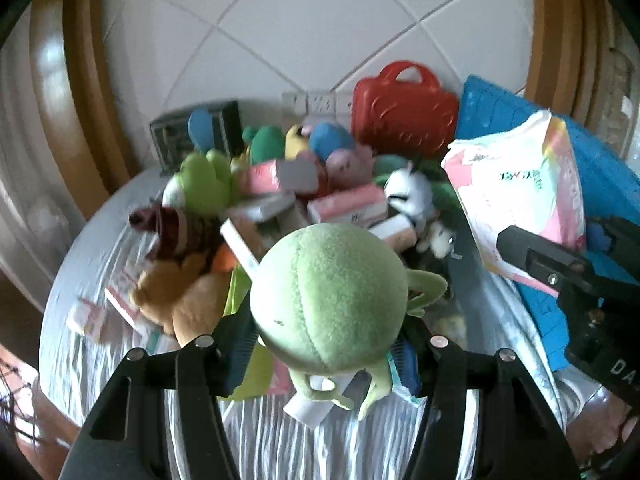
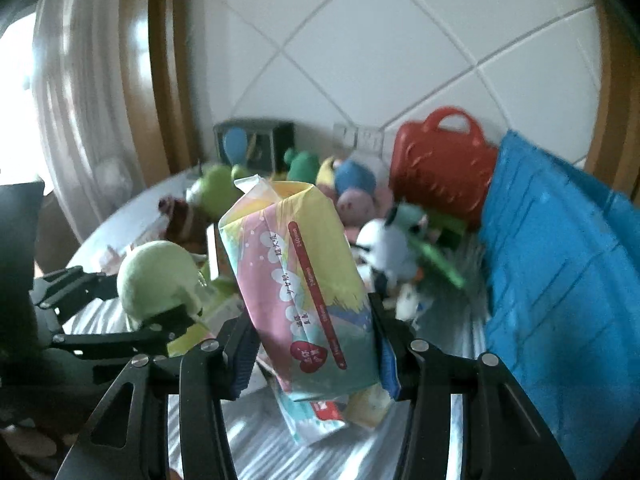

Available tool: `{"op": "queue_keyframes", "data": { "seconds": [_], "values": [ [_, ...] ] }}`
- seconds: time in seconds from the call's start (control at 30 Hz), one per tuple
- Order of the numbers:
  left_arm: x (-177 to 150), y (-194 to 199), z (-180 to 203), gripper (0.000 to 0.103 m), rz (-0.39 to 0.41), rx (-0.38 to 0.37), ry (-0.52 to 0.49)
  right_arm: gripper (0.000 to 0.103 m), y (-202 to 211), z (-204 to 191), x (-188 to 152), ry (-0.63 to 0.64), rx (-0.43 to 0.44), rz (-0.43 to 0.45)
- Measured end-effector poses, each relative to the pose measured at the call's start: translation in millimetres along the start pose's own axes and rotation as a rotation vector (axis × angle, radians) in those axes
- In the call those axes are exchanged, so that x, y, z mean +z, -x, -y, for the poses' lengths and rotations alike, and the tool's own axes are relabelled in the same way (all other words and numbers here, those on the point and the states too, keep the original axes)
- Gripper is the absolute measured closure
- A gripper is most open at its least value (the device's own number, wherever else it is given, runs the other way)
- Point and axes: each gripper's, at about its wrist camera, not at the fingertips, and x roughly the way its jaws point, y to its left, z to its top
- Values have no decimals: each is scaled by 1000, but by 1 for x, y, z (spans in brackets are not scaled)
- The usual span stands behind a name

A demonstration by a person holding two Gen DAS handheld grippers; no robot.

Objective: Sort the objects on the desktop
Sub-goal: 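Carry the green plush and tissue pack over the blue crate with both tools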

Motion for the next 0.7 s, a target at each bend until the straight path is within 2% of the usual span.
{"op": "queue_keyframes", "data": {
  "seconds": [0.23,0.4,0.57,0.7],
  "values": [
    [22,20,11,45,90,-56,-52,54,45,5,15,-44,-100,98],
    [37,28,33,45,139,-138,-84,54,83,17,20,-93,-268,170],
    [52,44,80,45,203,-194,-131,54,120,47,23,-133,-384,217],
    [73,55,133,45,231,-241,-166,54,146,92,27,-152,-462,244]
  ]
}}
